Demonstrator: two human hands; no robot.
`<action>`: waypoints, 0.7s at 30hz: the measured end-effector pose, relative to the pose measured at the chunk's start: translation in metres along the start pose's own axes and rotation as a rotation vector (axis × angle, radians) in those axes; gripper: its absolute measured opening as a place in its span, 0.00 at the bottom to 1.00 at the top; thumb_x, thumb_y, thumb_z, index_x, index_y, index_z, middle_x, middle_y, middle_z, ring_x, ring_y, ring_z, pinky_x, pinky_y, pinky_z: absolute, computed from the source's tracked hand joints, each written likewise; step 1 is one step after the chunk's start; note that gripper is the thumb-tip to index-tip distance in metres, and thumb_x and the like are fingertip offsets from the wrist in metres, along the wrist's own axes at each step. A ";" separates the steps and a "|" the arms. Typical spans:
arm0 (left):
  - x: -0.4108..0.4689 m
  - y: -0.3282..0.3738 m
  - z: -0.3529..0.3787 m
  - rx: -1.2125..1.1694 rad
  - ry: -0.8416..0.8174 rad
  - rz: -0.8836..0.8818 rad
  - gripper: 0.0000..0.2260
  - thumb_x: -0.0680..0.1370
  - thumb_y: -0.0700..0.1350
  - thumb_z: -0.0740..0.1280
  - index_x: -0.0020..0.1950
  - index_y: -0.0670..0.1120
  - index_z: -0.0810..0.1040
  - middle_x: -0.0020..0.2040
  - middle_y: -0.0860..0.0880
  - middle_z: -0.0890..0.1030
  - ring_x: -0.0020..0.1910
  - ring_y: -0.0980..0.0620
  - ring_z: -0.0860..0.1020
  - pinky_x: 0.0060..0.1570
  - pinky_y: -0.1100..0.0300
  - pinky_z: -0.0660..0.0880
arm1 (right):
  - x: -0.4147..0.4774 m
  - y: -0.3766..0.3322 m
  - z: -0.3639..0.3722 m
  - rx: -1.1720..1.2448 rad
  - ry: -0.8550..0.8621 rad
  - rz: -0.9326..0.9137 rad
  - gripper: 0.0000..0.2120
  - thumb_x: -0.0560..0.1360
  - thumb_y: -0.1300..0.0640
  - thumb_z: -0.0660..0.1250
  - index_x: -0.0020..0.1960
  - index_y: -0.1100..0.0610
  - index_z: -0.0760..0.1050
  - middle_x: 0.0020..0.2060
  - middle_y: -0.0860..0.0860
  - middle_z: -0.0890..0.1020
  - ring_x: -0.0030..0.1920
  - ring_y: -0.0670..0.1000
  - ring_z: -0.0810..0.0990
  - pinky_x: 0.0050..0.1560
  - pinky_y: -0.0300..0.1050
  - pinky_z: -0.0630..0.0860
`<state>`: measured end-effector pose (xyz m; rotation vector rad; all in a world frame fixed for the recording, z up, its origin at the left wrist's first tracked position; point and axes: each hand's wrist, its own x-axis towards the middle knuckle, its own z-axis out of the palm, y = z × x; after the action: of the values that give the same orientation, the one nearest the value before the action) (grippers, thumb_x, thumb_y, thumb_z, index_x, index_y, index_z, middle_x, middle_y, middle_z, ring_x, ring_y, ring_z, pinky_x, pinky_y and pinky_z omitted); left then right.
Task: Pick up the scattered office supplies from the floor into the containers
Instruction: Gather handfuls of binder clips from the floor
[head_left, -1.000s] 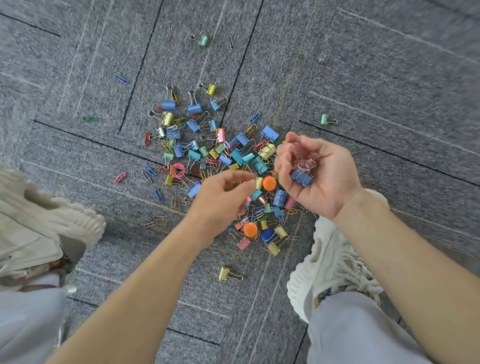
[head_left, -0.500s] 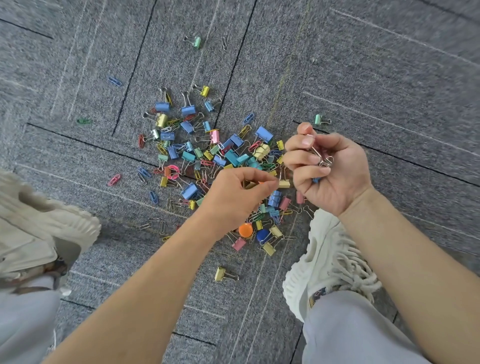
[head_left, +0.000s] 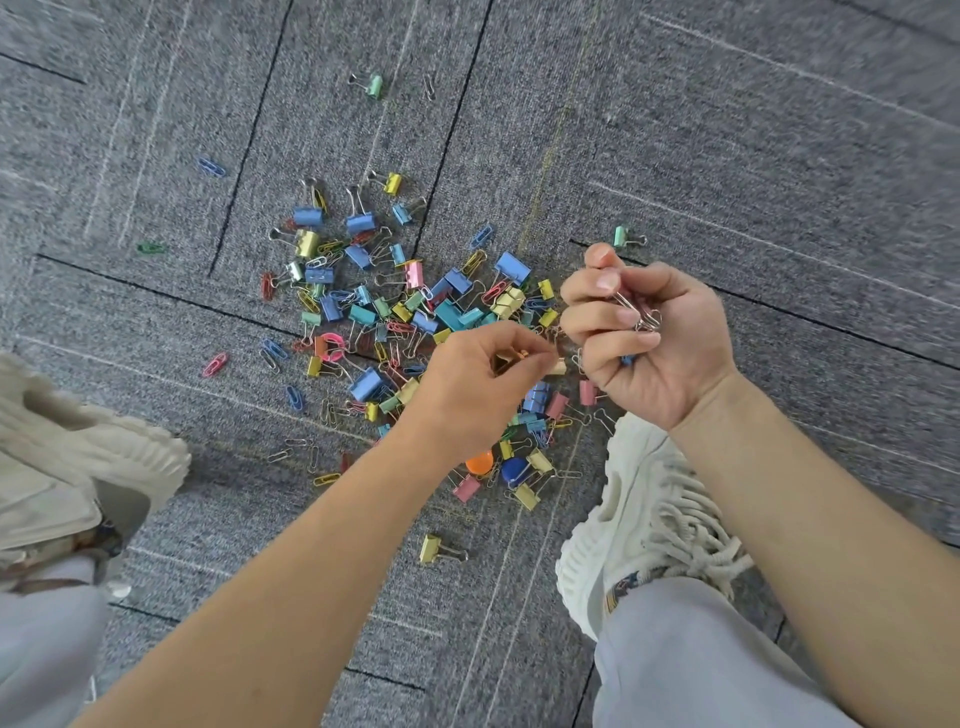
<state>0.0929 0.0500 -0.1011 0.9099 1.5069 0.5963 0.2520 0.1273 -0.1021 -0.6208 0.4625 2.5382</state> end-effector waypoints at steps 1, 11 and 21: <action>0.001 0.001 0.000 0.001 -0.002 0.001 0.06 0.76 0.50 0.72 0.51 0.60 0.79 0.38 0.52 0.78 0.31 0.49 0.71 0.30 0.53 0.70 | -0.001 0.000 0.000 0.007 -0.009 0.007 0.08 0.74 0.65 0.55 0.51 0.61 0.69 0.39 0.57 0.73 0.34 0.54 0.74 0.27 0.40 0.73; 0.007 -0.002 0.008 0.098 0.017 0.061 0.04 0.77 0.49 0.72 0.43 0.56 0.83 0.33 0.58 0.80 0.28 0.62 0.72 0.31 0.66 0.70 | -0.002 -0.001 0.001 -0.041 -0.035 0.055 0.09 0.73 0.66 0.56 0.52 0.61 0.69 0.39 0.58 0.73 0.35 0.54 0.74 0.27 0.39 0.72; 0.004 -0.018 -0.026 0.148 0.123 -0.025 0.03 0.77 0.47 0.71 0.44 0.50 0.83 0.35 0.48 0.82 0.23 0.56 0.67 0.24 0.61 0.68 | -0.006 -0.009 0.001 -0.290 0.190 -0.125 0.10 0.66 0.65 0.62 0.46 0.58 0.72 0.37 0.52 0.74 0.34 0.49 0.73 0.23 0.36 0.73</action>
<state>0.0640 0.0466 -0.1144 0.9808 1.6888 0.5358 0.2609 0.1326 -0.1006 -0.9712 0.1118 2.4559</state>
